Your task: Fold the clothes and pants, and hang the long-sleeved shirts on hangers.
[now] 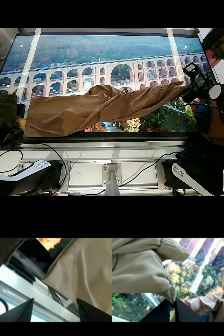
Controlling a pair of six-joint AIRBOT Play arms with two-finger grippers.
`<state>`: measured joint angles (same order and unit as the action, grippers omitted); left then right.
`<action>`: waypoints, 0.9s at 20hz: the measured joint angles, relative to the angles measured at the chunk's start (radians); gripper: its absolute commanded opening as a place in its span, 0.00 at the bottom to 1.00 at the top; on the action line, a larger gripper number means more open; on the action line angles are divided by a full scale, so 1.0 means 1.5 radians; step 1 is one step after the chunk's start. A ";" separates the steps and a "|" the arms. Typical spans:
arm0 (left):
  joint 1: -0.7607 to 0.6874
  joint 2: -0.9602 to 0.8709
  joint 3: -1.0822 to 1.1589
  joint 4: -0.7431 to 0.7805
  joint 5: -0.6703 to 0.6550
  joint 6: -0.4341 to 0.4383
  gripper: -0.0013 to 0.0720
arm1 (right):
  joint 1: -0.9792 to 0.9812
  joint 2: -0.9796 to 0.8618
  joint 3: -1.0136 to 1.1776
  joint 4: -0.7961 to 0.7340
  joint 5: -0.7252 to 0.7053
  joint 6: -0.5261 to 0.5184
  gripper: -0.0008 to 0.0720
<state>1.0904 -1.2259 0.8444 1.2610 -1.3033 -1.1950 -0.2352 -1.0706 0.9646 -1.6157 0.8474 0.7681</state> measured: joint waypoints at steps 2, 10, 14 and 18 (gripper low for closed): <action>0.001 -0.019 -0.001 -0.003 0.014 0.005 0.80 | 0.000 0.000 0.000 0.002 0.000 0.000 0.05; 0.002 -0.109 0.000 -0.067 0.038 0.045 0.80 | 0.000 0.000 0.000 0.013 0.000 0.000 0.05; 0.002 -0.144 0.000 -0.091 0.031 0.058 0.64 | 0.000 0.000 0.000 0.016 0.000 0.000 0.05; -0.003 -0.159 -0.001 -0.115 0.058 0.085 0.04 | 0.000 0.000 0.000 0.032 0.000 0.000 0.05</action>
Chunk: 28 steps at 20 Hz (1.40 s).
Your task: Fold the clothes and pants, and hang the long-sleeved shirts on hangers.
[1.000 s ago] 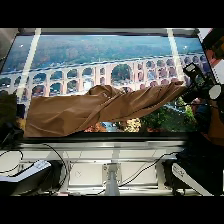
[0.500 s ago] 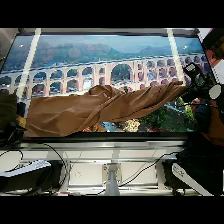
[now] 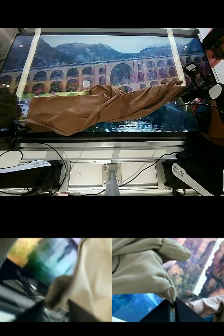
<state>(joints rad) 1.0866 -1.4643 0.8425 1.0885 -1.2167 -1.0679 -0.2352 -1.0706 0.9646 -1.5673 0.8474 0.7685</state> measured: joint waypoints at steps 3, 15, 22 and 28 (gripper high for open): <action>-0.010 -0.003 -0.001 -0.057 0.007 0.037 0.04 | 0.000 0.000 0.000 0.030 0.000 0.000 0.05; -0.116 0.047 0.119 -0.875 -0.049 0.260 0.04 | 0.000 0.000 0.133 0.013 -0.145 0.140 0.05; -0.197 0.104 0.296 -0.977 0.122 0.285 0.04 | -0.001 0.000 0.199 0.008 -0.186 0.157 0.05; -0.265 0.100 0.344 -0.884 0.253 0.299 0.04 | -0.001 -0.007 0.205 0.006 -0.171 0.159 0.05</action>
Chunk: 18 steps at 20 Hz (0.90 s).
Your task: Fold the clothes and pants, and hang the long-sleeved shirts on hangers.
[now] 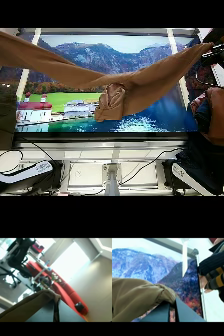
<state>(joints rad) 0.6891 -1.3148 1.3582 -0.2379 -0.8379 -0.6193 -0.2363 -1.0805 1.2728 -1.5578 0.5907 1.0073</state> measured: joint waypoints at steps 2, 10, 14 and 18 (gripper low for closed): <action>-0.038 -0.018 0.004 0.047 0.039 0.002 0.04 | 0.000 -0.010 0.000 0.000 0.028 0.001 0.05; -0.186 -0.135 0.008 0.084 0.231 0.018 0.04 | -0.004 -0.054 -0.008 -0.018 0.095 0.001 0.05; -0.221 -0.187 0.008 0.083 0.262 0.035 0.97 | -0.004 -0.060 -0.008 -0.022 0.092 0.001 0.05; -0.233 -0.218 0.008 0.089 0.229 0.040 0.98 | -0.004 -0.061 -0.008 -0.022 0.103 0.002 0.05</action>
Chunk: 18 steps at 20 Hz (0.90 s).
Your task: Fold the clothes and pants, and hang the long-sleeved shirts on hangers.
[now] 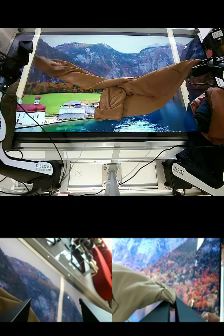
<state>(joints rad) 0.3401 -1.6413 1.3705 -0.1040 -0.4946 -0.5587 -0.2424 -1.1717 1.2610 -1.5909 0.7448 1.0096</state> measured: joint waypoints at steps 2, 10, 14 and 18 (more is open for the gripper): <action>-0.004 -0.003 0.000 0.009 -0.057 0.009 0.98 | 0.000 0.000 0.000 0.000 0.010 0.000 0.05; -0.190 0.026 0.000 0.355 -0.261 -0.033 0.97 | 0.000 0.000 0.000 0.003 0.041 0.000 0.05; -0.361 0.028 0.000 0.502 -0.272 -0.097 0.97 | 0.000 -0.001 0.000 0.004 0.048 0.000 0.05; -0.507 0.005 0.000 0.630 -0.246 -0.211 0.99 | 0.000 0.000 0.000 0.006 0.052 0.000 0.05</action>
<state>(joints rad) -0.4198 -1.6344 1.3705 0.8410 -0.8635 -0.8745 -0.2424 -1.1721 1.2606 -1.5826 0.8227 1.0100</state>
